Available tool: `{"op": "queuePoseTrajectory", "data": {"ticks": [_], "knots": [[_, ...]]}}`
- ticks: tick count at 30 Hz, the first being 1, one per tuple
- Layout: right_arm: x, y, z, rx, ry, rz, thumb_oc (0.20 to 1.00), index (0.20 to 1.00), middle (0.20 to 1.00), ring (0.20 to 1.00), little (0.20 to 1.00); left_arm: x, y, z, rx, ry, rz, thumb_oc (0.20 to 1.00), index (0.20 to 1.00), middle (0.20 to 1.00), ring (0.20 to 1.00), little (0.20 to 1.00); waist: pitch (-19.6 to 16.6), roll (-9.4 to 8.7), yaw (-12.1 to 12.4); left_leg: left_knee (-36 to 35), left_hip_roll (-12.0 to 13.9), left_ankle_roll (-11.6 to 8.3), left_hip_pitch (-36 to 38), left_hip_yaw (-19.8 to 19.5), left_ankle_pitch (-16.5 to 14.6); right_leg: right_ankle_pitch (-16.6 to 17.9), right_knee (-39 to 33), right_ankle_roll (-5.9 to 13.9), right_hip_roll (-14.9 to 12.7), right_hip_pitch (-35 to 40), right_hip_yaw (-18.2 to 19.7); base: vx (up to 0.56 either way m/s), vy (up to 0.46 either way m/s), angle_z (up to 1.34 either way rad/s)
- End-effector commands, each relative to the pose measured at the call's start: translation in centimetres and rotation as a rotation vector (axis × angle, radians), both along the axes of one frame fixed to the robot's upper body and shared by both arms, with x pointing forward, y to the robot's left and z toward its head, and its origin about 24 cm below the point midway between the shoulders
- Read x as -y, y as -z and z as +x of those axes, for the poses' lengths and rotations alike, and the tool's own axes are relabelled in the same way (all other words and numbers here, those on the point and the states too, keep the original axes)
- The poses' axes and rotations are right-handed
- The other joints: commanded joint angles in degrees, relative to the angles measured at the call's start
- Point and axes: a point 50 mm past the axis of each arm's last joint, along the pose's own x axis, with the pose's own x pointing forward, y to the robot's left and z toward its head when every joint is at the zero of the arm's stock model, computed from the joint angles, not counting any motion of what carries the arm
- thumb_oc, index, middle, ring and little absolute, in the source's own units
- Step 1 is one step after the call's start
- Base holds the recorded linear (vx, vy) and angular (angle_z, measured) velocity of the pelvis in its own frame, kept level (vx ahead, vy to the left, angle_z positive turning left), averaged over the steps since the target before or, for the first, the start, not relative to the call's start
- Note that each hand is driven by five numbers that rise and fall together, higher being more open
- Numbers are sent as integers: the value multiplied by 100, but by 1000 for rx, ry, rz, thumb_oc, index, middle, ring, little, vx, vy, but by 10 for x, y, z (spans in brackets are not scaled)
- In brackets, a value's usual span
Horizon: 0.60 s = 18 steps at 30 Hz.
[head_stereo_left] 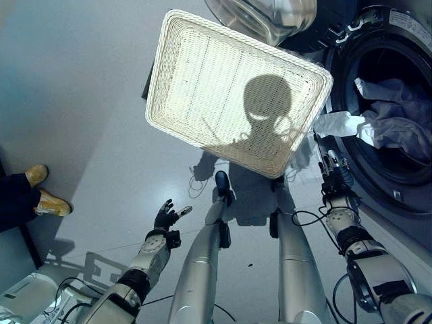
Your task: Put the clothes into the washing machine.
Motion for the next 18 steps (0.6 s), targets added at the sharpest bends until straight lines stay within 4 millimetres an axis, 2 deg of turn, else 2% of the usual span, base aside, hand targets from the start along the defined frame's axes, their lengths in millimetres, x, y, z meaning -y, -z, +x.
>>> {"op": "queuePoseTrajectory", "data": {"ticks": [1, 5, 6, 9, 12, 14, 18], "knots": [[2, 0, 3, -42, -107, -1, 1000, 1000, 1000, 1000, 1000, -4, 1, 2, -7, -5, 48, 1000, 1000, 1000, 1000, 1000, -65, 566, 55, -346, -159, -241, -152, 104, 315, -836, 580, 175, 421, 38, -313, 21, -17, 3], [7, -3, 6, -45, -91, 77, 1000, 1000, 1000, 1000, 1000, -2, 1, 4, -7, 1, 39, 1000, 1000, 1000, 1000, 1000, -65, 634, 98, -313, -157, -257, -212, 98, 325, -880, 652, 170, 403, -27, -336, 8, -5, 1], [10, -6, 8, -30, -66, 145, 1000, 1000, 1000, 1000, 1000, 0, 0, 5, -3, 4, 35, 1000, 1000, 1000, 1000, 1000, -65, 664, 118, -281, -155, -271, -268, 96, 329, -905, 709, 167, 398, -86, -348, 71, -47, 4], [31, -23, 12, 39, 133, 361, 1000, 1000, 1000, 1000, 1000, 13, 0, 6, 12, 18, 8, 1000, 1000, 1000, 1000, 1000, -65, 879, 167, -161, -150, -333, -511, 103, 339, -1071, 1016, 125, 428, -390, -315, 87, -49, 3], [33, -26, 13, 47, 153, 382, 1000, 1000, 1000, 1000, 1000, 14, 0, 5, 14, 18, 3, 1000, 1000, 1000, 1000, 1000, -65, 911, 172, -139, -144, -339, -550, 108, 341, -1093, 1058, 118, 430, -443, -307, 44, -27, 6], [45, -43, 16, 101, 265, 489, 1000, 1000, 1000, 1000, 1000, 22, -2, 7, 33, 31, -12, 1000, 1000, 1000, 1000, 1000, -65, 1074, 224, 48, -115, -362, -825, 119, 312, -1238, 1353, 75, 428, -790, -286, 85, -110, 7], [53, -59, 18, 160, 345, 535, 1000, 1000, 1000, 1000, 1000, 27, -6, 6, 62, 48, -17, 1000, 1000, 1000, 1000, 1000, -65, 1187, 281, 273, -47, -382, -1168, 134, 259, -1364, 1643, 28, 417, -1171, -268, 58, -99, 11]]}}
